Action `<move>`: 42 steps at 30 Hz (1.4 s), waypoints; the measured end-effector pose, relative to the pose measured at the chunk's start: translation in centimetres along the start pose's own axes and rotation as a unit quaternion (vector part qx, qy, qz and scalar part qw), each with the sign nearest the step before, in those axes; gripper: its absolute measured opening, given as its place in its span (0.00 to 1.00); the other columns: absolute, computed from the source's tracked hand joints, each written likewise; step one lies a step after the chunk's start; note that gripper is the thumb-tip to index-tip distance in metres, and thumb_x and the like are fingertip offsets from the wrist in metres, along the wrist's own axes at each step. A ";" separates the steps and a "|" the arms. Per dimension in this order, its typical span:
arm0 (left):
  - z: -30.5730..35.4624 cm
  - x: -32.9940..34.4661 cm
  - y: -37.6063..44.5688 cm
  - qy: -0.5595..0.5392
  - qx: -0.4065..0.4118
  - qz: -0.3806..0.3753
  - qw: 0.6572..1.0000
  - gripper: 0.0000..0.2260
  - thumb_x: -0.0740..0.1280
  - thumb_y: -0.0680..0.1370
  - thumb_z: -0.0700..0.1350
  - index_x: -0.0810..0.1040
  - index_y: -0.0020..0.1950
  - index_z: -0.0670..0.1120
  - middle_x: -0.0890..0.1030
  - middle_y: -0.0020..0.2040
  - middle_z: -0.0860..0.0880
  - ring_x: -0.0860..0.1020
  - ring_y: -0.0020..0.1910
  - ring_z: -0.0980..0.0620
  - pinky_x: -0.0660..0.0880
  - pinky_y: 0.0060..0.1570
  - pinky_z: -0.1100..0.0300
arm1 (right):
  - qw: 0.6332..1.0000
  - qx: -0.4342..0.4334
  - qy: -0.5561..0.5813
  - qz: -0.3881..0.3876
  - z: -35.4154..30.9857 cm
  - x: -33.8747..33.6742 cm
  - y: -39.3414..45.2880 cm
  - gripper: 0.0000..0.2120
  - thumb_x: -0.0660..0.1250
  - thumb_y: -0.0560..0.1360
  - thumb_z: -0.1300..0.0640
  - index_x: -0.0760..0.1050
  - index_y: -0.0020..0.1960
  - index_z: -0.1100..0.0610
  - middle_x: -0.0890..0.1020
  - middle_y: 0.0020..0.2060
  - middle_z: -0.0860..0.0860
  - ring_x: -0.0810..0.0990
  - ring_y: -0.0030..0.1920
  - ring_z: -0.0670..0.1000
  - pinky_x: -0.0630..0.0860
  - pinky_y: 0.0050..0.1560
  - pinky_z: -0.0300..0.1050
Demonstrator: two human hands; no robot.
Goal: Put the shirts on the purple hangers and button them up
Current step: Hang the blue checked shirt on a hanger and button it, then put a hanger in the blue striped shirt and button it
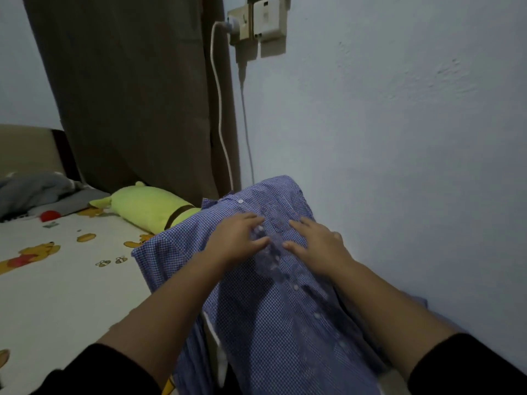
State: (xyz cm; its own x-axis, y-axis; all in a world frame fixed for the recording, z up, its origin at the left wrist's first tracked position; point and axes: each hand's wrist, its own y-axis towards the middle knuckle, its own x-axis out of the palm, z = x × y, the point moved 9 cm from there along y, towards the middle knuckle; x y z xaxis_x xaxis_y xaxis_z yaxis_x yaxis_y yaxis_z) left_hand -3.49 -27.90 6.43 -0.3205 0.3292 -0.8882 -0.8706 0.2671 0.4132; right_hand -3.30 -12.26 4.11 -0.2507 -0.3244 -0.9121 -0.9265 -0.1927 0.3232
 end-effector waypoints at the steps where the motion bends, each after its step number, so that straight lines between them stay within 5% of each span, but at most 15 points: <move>1: 1.3 0.9 -0.1 -0.003 0.009 -0.016 1.000 0.28 0.64 0.77 0.59 0.68 0.74 0.50 0.68 0.73 0.50 0.64 0.73 0.51 0.59 0.71 0.56 | 1.000 0.008 -0.003 -0.003 1.1 -0.1 -0.9 0.30 0.56 0.76 0.36 0.56 0.75 0.43 0.58 0.75 0.47 0.58 0.74 0.51 0.56 0.70 0.56; 14: 18.1 16.1 -4.5 -0.100 0.130 -0.192 0.968 0.28 0.66 0.77 0.57 0.66 0.75 0.50 0.67 0.74 0.51 0.65 0.72 0.51 0.62 0.71 0.54 | 0.983 0.178 -0.012 -0.036 17.2 0.5 -16.8 0.27 0.59 0.77 0.39 0.61 0.73 0.46 0.65 0.72 0.47 0.64 0.71 0.50 0.62 0.66 0.50; 23: 24.1 25.5 -7.5 -0.133 0.161 -0.280 0.937 0.28 0.67 0.77 0.56 0.67 0.74 0.47 0.69 0.72 0.48 0.68 0.70 0.48 0.67 0.67 0.54 | 0.961 0.269 0.013 -0.065 25.7 5.3 -25.8 0.26 0.62 0.76 0.42 0.64 0.72 0.47 0.70 0.69 0.48 0.68 0.68 0.51 0.65 0.67 0.54; 34: 26.7 32.6 -4.9 -0.103 0.201 -0.237 0.945 0.27 0.65 0.78 0.55 0.66 0.74 0.46 0.66 0.74 0.48 0.63 0.72 0.49 0.59 0.70 0.57 | 0.954 0.288 -0.002 -0.085 33.3 10.7 -24.9 0.26 0.61 0.77 0.42 0.63 0.73 0.48 0.64 0.72 0.50 0.62 0.72 0.51 0.61 0.68 0.50; 38: 27.5 35.1 -2.9 -0.098 0.213 -0.210 0.949 0.30 0.60 0.73 0.61 0.70 0.72 0.47 0.67 0.74 0.47 0.61 0.73 0.47 0.60 0.72 0.51 | 0.955 0.290 0.012 -0.062 36.2 12.1 -22.9 0.25 0.62 0.77 0.45 0.64 0.72 0.50 0.61 0.74 0.52 0.58 0.73 0.54 0.59 0.71 0.54; 42: 28.0 37.3 -1.5 -0.085 0.206 -0.177 0.959 0.28 0.63 0.77 0.59 0.65 0.75 0.50 0.60 0.77 0.48 0.54 0.77 0.46 0.48 0.74 0.51 | 0.950 0.310 0.014 -0.014 38.4 13.0 -21.3 0.29 0.62 0.77 0.46 0.59 0.75 0.52 0.59 0.75 0.53 0.56 0.74 0.54 0.58 0.72 0.56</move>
State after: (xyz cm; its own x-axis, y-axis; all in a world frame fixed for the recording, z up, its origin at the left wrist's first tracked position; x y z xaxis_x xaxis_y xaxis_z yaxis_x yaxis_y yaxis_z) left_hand -3.67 9.37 -21.72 0.0641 0.2855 -0.9562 -0.6805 0.7133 0.1674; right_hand 2.41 23.17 -24.27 -0.2247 -0.3541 -0.9078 -0.9219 0.3790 0.0804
